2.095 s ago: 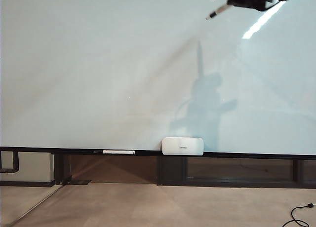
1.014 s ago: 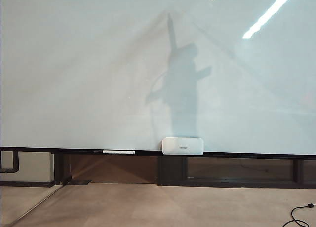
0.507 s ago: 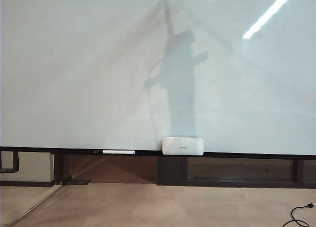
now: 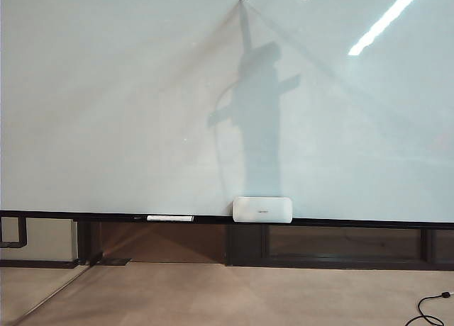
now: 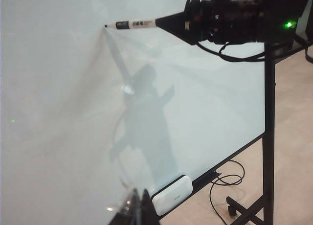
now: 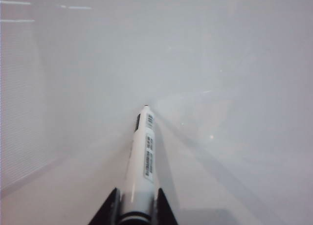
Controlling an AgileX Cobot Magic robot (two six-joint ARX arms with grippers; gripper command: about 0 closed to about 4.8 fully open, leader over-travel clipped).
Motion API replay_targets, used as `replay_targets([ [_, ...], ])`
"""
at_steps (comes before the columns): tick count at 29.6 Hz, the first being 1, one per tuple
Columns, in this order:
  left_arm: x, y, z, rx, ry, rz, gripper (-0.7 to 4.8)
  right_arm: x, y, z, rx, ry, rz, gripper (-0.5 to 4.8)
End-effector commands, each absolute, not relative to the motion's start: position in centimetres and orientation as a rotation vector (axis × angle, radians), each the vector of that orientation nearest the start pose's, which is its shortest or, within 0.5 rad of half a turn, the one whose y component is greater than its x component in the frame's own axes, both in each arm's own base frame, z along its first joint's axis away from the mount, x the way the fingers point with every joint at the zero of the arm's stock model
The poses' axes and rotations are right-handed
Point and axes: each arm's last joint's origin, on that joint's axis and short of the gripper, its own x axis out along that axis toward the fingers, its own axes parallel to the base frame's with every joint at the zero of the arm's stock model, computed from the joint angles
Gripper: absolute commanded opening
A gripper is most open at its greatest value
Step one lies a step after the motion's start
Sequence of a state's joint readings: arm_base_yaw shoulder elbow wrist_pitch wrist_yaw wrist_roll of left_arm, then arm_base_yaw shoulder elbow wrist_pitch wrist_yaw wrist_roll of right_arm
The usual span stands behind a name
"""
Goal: Reach to the right to find the marker pen, pick it up, and write the number 10 on the whiteboard.
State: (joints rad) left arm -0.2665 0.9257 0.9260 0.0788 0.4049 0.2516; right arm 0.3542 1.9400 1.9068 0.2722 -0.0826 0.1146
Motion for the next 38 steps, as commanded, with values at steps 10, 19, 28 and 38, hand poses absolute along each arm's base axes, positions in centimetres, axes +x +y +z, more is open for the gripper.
replay_targets([
  [10, 18.9, -6.4, 38.5, 0.256, -0.191, -0.661, -0.06, 42.7, 16.0, 42.9, 0.140, -0.265, 0.431, -0.03],
  [19, 18.9, -6.4, 38.5, 0.260, -0.191, -0.660, -0.06, 43.5, 16.3, 41.2, 0.127, -0.173, 0.426, -0.03],
  [28, 18.9, -6.4, 38.6, 0.260, -0.205, -0.659, -0.06, 43.7, 16.3, 40.3, 0.090, -0.087, 0.397, -0.03],
  [38, 18.9, -6.4, 38.7, 0.260, -0.208, -0.658, -0.06, 43.9, 16.4, 38.2, 0.063, 0.029, 0.399, -0.03],
])
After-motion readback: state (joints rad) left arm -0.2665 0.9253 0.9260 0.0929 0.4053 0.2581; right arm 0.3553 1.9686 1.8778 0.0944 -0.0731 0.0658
